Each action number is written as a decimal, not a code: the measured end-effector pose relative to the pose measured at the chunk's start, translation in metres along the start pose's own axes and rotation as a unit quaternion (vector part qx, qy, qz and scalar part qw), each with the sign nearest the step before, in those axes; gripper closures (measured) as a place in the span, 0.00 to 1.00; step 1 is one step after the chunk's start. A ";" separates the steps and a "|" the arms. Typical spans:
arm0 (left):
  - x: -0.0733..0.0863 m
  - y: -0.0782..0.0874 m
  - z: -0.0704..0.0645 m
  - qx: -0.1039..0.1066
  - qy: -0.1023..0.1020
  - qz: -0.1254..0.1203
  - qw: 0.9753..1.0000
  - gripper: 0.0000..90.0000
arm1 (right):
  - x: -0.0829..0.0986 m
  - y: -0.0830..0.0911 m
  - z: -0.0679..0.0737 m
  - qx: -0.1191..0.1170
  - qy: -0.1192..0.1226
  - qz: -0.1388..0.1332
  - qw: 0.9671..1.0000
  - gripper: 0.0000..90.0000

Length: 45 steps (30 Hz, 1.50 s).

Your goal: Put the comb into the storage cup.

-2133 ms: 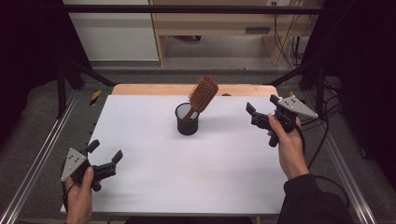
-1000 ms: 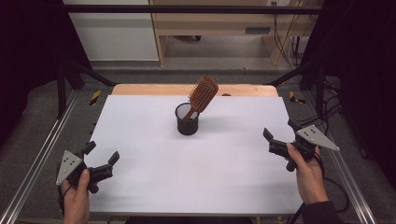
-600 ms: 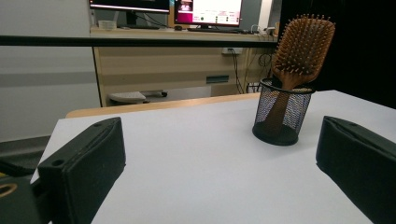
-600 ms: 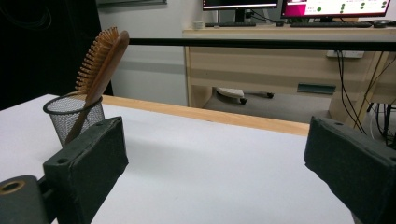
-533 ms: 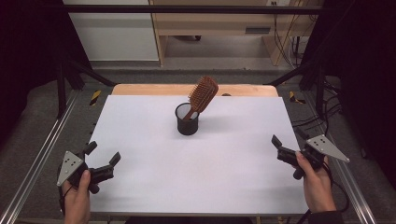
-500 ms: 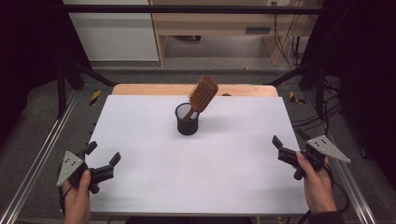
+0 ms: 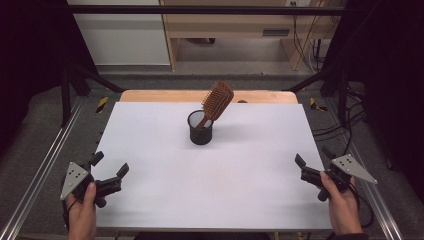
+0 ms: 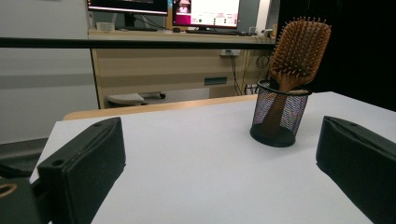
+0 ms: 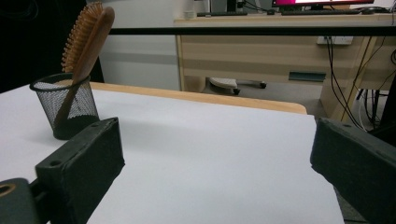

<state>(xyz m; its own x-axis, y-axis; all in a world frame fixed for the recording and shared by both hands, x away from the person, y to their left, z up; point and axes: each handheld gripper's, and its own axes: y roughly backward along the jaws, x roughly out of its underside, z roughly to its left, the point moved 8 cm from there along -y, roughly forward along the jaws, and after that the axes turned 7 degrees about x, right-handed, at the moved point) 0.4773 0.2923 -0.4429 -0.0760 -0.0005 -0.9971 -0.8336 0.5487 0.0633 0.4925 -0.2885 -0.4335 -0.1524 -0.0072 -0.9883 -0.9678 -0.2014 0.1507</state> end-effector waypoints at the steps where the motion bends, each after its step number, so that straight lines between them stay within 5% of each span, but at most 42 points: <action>1: 0.000 0.000 0.000 0.000 0.000 0.000 1.000 0.02 | 0.002 0.000 0.000 0.000 0.002 0.002 1.000 0.03; 24: 0.000 0.000 0.000 0.004 0.000 -0.002 1.000 0.02 | 0.041 0.001 0.013 -0.016 0.022 0.027 0.999 0.04; 45: -0.001 -0.002 -0.003 0.017 0.002 -0.013 1.000 0.02 | 0.046 -0.008 0.044 -0.074 0.033 0.016 0.997 0.04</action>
<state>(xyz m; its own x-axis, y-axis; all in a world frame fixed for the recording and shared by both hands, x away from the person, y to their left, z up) 0.4771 0.2887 -0.4419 -0.0578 -0.0184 -0.9982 -0.8157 0.5773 0.0366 0.4839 -0.2437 -0.4790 -0.1635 -0.0798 -0.9833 -0.9223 -0.3413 0.1811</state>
